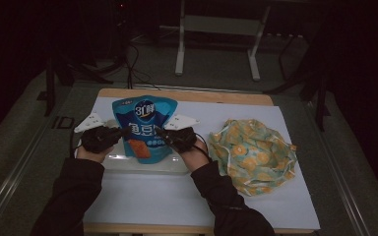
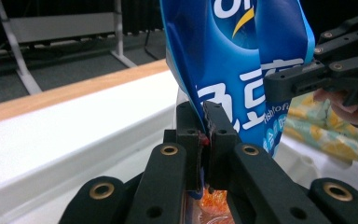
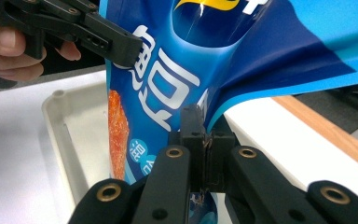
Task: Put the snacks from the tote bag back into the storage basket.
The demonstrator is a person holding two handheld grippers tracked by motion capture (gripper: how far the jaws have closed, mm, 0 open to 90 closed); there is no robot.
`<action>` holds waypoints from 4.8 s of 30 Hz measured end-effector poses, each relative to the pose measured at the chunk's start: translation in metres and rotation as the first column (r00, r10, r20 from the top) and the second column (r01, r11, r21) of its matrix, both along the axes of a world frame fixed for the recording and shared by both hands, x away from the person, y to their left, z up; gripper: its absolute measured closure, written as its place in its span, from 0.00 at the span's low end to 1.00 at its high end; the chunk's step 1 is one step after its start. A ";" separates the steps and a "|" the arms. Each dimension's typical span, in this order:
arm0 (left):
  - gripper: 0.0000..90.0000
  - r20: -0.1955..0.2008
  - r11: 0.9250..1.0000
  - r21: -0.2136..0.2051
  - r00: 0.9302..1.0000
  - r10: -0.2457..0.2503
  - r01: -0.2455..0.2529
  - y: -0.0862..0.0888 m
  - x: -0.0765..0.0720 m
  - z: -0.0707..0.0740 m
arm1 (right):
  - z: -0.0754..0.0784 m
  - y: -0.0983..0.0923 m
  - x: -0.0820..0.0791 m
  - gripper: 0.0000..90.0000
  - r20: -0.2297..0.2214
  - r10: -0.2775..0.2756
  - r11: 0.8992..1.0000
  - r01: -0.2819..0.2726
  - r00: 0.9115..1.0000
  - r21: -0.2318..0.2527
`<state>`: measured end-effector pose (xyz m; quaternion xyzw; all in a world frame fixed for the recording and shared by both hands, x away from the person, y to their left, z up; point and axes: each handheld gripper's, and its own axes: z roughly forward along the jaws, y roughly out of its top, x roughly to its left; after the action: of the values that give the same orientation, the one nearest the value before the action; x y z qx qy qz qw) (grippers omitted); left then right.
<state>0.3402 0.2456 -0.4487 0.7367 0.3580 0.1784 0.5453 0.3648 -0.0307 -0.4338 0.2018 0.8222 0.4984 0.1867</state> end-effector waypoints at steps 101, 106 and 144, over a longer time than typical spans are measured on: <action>0.11 -0.057 0.973 -0.024 0.971 -0.231 0.230 -0.050 -0.090 -0.019 | 0.007 -0.183 -0.057 0.18 -0.094 -0.113 0.990 0.119 0.989 0.068; 0.10 -0.043 0.969 -0.034 0.968 -0.246 0.245 -0.061 -0.090 -0.025 | 0.001 -0.206 -0.064 0.18 -0.089 -0.148 0.985 0.155 0.985 0.073; 0.11 -0.050 0.945 0.003 0.944 -0.326 0.327 -0.101 -0.093 -0.061 | -0.045 -0.295 -0.107 0.17 -0.075 -0.342 0.927 0.349 0.937 0.137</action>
<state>0.2472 0.1445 -0.5101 0.7931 0.2432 0.0695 0.5541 0.2583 -0.3254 -0.4789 0.3689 0.7390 0.5122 0.2355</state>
